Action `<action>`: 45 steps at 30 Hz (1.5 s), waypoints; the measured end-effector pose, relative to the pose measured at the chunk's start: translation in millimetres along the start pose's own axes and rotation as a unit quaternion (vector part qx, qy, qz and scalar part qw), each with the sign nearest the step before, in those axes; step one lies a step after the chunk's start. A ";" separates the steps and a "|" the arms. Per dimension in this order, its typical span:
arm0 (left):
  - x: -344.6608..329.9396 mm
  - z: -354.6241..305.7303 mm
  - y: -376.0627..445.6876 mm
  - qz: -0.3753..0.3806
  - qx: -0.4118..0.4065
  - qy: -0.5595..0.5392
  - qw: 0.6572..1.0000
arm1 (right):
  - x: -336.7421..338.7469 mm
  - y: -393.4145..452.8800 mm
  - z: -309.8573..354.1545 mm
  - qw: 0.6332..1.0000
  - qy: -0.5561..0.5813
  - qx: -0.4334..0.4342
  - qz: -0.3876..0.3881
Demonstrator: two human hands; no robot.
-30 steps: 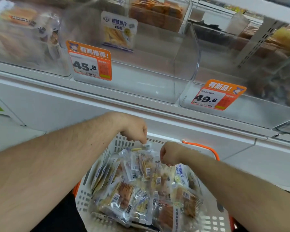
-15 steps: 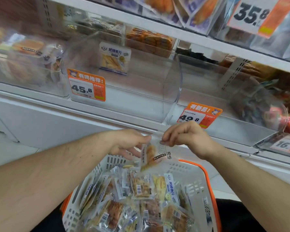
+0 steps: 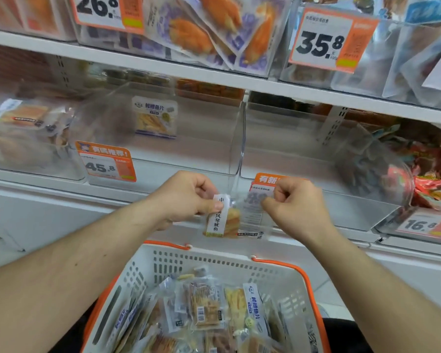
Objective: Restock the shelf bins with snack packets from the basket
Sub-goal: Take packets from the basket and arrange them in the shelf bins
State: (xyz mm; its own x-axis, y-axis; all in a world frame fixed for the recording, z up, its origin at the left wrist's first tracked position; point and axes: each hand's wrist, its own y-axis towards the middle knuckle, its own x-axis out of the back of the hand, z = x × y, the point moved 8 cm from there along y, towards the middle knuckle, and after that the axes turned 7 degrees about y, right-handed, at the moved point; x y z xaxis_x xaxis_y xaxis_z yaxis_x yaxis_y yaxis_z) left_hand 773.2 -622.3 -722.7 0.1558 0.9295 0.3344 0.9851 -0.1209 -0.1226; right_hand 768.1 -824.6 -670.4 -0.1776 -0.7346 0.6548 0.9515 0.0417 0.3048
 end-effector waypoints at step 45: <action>-8.7 -27.5 109.5 0.066 0.050 -0.023 0.996 | -64.9 286.0 -78.7 0.948 -0.301 -0.026 0.100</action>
State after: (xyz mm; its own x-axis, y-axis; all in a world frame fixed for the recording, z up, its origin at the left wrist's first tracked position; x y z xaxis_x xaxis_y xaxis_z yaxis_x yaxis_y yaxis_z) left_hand 881.8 -653.2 -713.4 0.2769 0.9233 0.2663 0.9438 -0.2093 -0.2559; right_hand 1071.5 -818.3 -680.2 -0.0881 -0.1958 0.9767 0.9897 0.0941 0.1082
